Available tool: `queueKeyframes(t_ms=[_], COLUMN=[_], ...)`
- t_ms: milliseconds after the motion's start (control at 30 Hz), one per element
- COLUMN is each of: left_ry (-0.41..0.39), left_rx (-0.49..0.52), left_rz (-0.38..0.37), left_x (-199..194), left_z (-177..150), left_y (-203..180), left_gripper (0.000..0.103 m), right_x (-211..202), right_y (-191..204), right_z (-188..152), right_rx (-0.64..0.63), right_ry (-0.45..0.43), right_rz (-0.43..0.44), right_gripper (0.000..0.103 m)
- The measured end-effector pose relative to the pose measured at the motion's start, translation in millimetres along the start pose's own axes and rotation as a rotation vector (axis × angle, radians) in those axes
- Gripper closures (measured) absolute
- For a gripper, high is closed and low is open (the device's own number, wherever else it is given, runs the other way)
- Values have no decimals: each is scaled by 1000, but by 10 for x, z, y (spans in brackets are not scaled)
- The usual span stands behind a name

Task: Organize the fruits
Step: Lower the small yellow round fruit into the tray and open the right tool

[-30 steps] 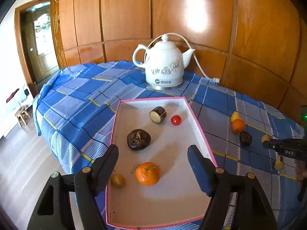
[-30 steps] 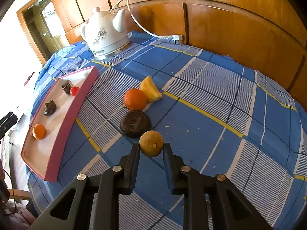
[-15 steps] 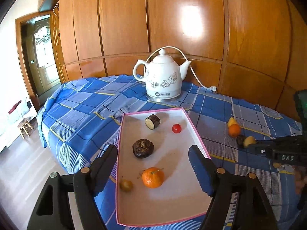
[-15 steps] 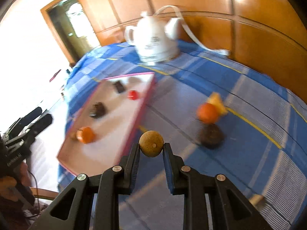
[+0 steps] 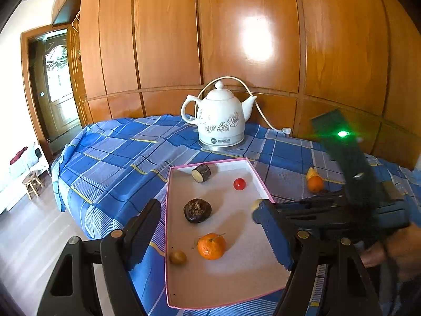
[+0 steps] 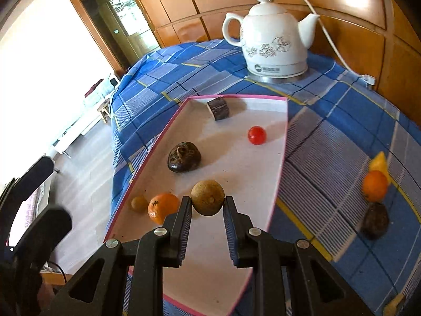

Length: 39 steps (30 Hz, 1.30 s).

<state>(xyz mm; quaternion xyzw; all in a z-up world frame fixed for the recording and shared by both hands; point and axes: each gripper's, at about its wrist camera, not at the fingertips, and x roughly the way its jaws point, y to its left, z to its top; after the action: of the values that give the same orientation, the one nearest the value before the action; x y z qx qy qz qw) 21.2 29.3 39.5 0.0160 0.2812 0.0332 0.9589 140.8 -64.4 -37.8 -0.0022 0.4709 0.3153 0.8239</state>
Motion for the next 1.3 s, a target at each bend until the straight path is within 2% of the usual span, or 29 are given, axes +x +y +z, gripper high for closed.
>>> queueKeyframes(t_ms=[267, 333, 567, 767, 1300], left_ry=[1, 0, 0, 0, 43], left_rx=[1, 7, 14, 21, 88], left_rz=[-18, -23, -34, -38, -93], left_x=[-38, -46, -56, -65, 18], left_z=[-35, -41, -44, -37, -54], left_y=[-17, -36, -76, -103, -411], left_gripper=[26, 26, 26, 26, 26], right_x=[127, 158, 66, -155, -867], right_y=[36, 13, -25, -106, -715], right_z=[49, 51, 12, -66, -483], right_rx=[18, 37, 52, 53, 106], right_ry=[22, 25, 4, -30, -87], right_rz=[27, 40, 25, -21, -178], right_gripper=[78, 74, 70, 70, 68])
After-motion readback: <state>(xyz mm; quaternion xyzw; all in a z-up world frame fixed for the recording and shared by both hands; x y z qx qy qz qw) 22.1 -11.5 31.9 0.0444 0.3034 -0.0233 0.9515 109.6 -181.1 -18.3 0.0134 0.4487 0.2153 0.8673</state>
